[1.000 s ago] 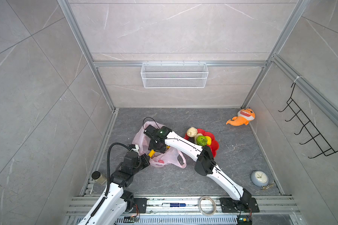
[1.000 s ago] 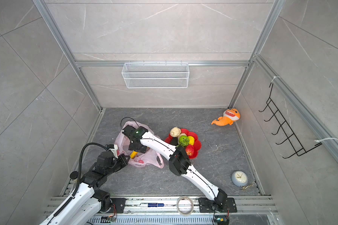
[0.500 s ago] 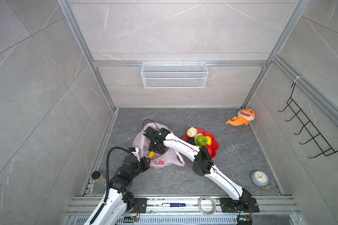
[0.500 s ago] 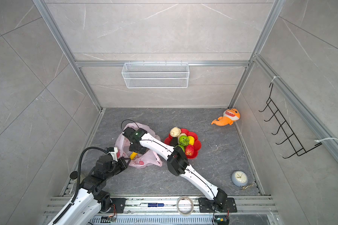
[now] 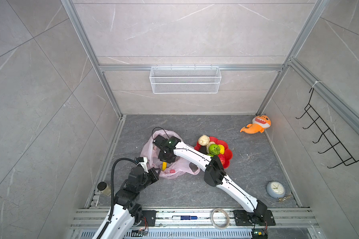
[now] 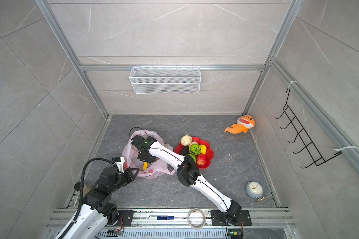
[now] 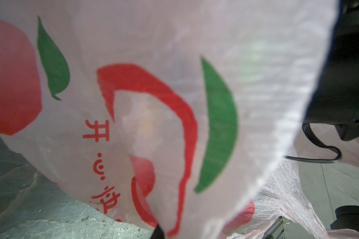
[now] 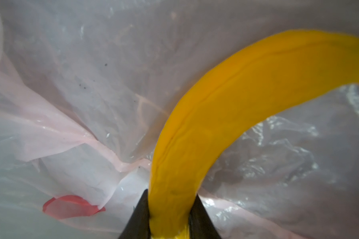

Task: Take fruits out of the plastic bag
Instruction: Pick up the fruit from the plastic bag.

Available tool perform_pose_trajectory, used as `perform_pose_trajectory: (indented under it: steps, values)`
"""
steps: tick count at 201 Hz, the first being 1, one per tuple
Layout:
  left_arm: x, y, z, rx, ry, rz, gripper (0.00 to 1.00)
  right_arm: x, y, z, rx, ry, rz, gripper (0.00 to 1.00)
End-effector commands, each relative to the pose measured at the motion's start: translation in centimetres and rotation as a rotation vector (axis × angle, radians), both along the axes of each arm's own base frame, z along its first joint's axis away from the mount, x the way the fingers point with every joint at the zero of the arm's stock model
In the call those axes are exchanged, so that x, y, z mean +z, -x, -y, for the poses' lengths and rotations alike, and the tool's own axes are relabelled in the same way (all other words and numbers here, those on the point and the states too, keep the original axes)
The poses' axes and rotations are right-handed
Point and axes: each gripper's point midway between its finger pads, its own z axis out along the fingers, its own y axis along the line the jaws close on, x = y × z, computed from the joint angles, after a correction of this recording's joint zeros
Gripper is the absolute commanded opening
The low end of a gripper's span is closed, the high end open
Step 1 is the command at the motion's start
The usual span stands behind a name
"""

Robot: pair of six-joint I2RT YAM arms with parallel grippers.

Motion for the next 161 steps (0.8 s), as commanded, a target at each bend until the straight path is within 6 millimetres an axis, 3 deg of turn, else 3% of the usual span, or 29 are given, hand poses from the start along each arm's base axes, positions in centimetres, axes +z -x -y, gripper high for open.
perform_pose_trajectory:
  steps: [1,86,161]
  values:
    - [1.1,-0.5,-0.5,0.033,-0.019,0.015,0.0,0.2,-0.1,-1.3,0.056,-0.052,0.008,0.22]
    - [0.3,-2.1,-2.0,0.118,-0.114,-0.025,0.0,6.9,-0.2,-3.0,0.254,-0.17,0.132,0.16]
    - [0.7,-1.8,-3.2,0.17,-0.143,-0.012,0.0,9.6,-0.1,-3.3,0.333,-0.206,0.186,0.16]
